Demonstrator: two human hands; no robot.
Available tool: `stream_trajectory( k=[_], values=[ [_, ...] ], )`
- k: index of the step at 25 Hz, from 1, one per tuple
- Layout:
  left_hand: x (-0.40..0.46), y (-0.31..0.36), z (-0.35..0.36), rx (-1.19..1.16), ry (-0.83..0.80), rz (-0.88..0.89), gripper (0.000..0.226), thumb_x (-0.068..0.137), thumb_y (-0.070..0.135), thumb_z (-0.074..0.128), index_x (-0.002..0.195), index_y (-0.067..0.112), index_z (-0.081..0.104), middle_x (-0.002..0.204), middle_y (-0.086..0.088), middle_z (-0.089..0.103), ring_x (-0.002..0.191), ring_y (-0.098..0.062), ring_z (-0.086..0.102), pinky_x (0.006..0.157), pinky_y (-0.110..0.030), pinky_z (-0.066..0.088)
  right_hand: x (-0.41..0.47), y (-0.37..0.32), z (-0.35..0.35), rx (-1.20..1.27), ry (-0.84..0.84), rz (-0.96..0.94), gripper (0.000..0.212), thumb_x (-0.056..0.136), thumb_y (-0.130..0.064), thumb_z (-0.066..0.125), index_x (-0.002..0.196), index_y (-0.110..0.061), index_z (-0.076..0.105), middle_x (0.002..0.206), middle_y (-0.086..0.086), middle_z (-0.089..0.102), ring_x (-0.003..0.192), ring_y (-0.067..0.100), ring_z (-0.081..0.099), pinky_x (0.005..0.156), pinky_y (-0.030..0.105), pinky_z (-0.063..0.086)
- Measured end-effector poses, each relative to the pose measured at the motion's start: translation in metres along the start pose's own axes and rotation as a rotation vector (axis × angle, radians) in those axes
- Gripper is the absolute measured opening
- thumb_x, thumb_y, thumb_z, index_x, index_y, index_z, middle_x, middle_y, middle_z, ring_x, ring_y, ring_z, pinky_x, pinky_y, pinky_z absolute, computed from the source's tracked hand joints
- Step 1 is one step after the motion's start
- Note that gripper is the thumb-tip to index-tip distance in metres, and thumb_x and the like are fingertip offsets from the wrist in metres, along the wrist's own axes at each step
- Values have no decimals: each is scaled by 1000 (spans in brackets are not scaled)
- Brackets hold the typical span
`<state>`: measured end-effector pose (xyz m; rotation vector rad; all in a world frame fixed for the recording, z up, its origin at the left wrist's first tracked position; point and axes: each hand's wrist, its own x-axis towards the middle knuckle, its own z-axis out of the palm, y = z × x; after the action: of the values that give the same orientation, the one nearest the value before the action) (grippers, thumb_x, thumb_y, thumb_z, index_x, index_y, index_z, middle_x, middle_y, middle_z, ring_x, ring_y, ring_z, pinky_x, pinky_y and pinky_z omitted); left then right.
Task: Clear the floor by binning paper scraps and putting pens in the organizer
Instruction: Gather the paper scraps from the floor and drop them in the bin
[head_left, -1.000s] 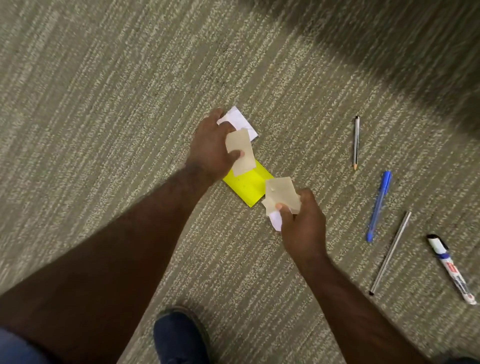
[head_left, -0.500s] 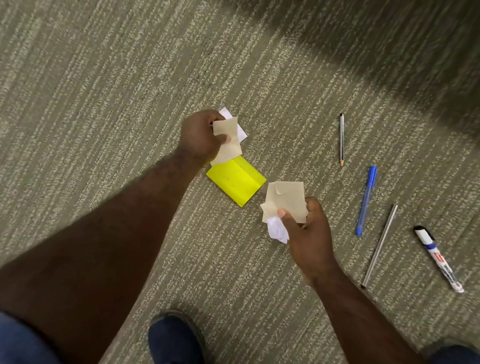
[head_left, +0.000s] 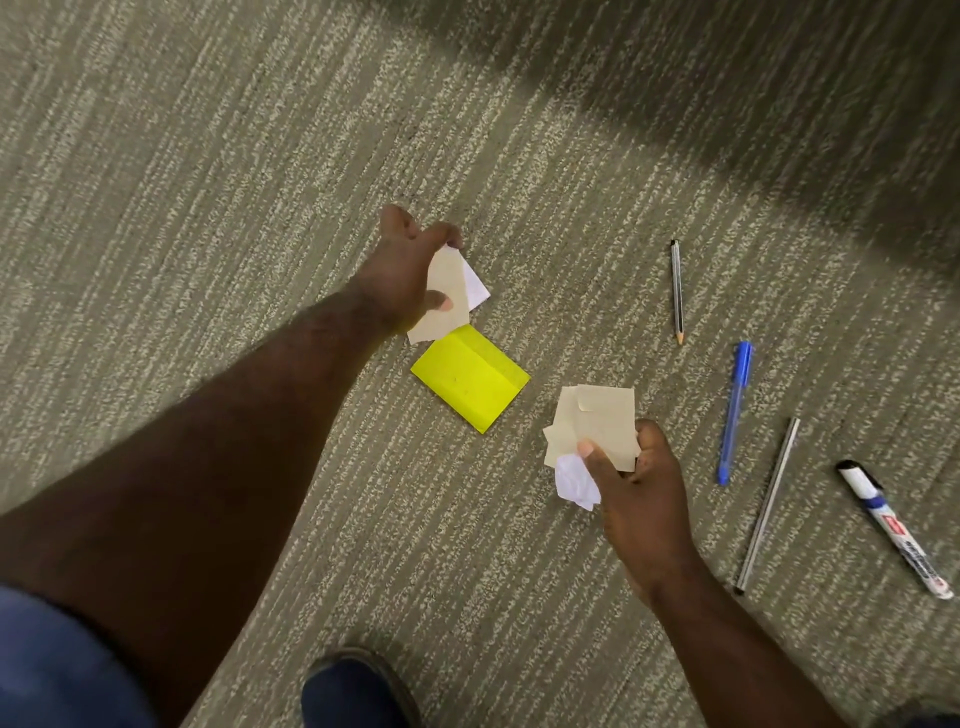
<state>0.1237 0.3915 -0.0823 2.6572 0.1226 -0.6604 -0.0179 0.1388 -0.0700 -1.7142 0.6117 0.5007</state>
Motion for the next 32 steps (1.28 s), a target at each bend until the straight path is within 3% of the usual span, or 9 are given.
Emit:
stream_trajectory(
  k=[4,7,10,13,17,20,24,28,32],
  values=[
    [9,-3,-1,-15,-31,59,65,62,5,82,118,10,50,123,-15,42,103,-28,48,83,-35,42,0,2,8,4,-23,12,21,85,-12,66,101,-15,52,98,6,66,89,19,65,70,27,55],
    [14,-4,-4,-37,-33,60,60,58,7,84,106,7,50,111,-13,52,96,-27,49,74,-33,39,5,-1,12,28,-29,13,22,84,-12,66,102,-13,53,98,7,67,88,19,65,71,29,55],
    [11,-6,0,-109,-49,5,61,65,6,80,115,12,46,104,-4,52,90,-24,49,70,-30,37,12,-8,13,60,-34,3,21,85,-10,65,102,-13,53,96,6,67,86,16,65,72,30,55],
    [10,-8,1,-90,-7,14,63,63,9,82,117,16,49,110,-11,52,95,-25,48,73,-30,35,15,-10,16,78,-36,-3,22,85,-10,65,103,-14,52,95,4,66,85,14,64,69,25,55],
    [13,-4,-4,-66,5,-62,61,58,9,86,109,7,53,123,-18,39,94,-22,44,78,-31,41,10,-3,17,104,-35,14,22,85,-8,65,103,-13,54,95,4,67,84,13,65,65,17,54],
    [11,-1,-5,2,-6,-18,56,57,11,86,104,3,56,116,-17,51,102,-29,49,75,-30,36,5,2,17,122,-33,31,23,85,-6,64,104,-13,54,96,4,67,86,12,65,64,14,53],
    [10,-2,-2,-61,2,-45,56,60,8,84,108,8,54,110,-14,62,102,-31,56,75,-33,41,4,3,16,137,-32,47,23,85,-7,64,103,-15,54,97,3,67,86,14,65,66,16,54],
    [12,3,-2,50,-9,-62,59,65,12,82,117,6,56,119,-21,55,110,-35,51,85,-35,41,8,-3,13,154,-33,42,24,85,-8,64,106,-14,54,99,7,67,89,18,65,69,23,54],
    [1,5,5,39,98,-80,50,69,11,77,114,2,59,117,-24,54,108,-37,51,83,-37,40,11,-12,11,286,-45,71,23,86,-7,63,104,-20,54,99,5,68,87,15,66,72,27,53]
  ],
)
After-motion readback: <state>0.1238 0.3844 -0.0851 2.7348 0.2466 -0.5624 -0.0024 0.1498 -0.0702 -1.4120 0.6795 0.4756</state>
